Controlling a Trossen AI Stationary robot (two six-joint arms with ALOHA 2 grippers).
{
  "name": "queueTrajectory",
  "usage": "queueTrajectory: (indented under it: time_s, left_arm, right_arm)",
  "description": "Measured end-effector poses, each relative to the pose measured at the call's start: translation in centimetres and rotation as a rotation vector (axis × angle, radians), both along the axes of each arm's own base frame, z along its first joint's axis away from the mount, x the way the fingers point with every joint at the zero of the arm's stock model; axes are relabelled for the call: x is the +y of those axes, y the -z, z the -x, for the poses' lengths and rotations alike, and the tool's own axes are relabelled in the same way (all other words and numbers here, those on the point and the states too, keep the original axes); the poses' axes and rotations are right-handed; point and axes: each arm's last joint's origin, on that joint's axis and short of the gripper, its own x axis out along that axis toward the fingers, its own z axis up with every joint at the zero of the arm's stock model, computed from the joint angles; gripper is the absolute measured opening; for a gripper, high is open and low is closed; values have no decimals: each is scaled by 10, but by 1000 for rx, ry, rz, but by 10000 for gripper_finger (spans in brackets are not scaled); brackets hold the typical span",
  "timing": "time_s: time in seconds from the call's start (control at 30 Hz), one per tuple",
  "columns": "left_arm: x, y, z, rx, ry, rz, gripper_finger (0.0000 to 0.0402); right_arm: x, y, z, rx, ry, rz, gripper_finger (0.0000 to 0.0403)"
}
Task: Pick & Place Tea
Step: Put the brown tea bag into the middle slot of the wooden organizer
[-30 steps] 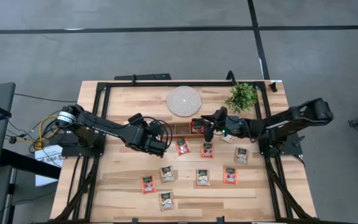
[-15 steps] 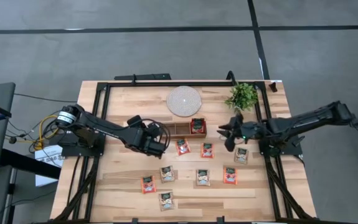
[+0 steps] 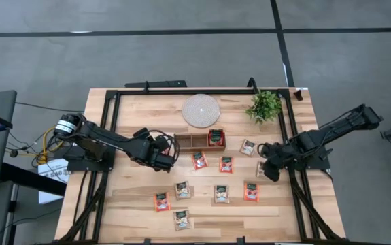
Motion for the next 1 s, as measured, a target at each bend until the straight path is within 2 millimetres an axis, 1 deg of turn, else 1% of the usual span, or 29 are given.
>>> queueTrajectory:
  time_s: [0.07,0.17,0.3,0.6,0.8,1.0]
  left_arm:
    - [0,-3,0,-25,0,6,151]
    - [0,-7,0,-56,0,13,151]
    - [0,-8,-1,-74,0,18,151]
    - [0,-8,-2,-85,1,20,151]
    - [0,-8,-2,-87,1,21,151]
    - [0,-8,-2,-77,16,19,151]
  right_arm:
    - [-1,-2,3,44,16,9,91]
    - [-3,-8,4,65,33,29,91]
    - [-5,-7,4,124,46,58,91]
    - [-5,12,-10,305,38,135,91]
    - [-3,25,-26,327,-12,159,91]
    - [-6,37,-33,413,-21,180,91]
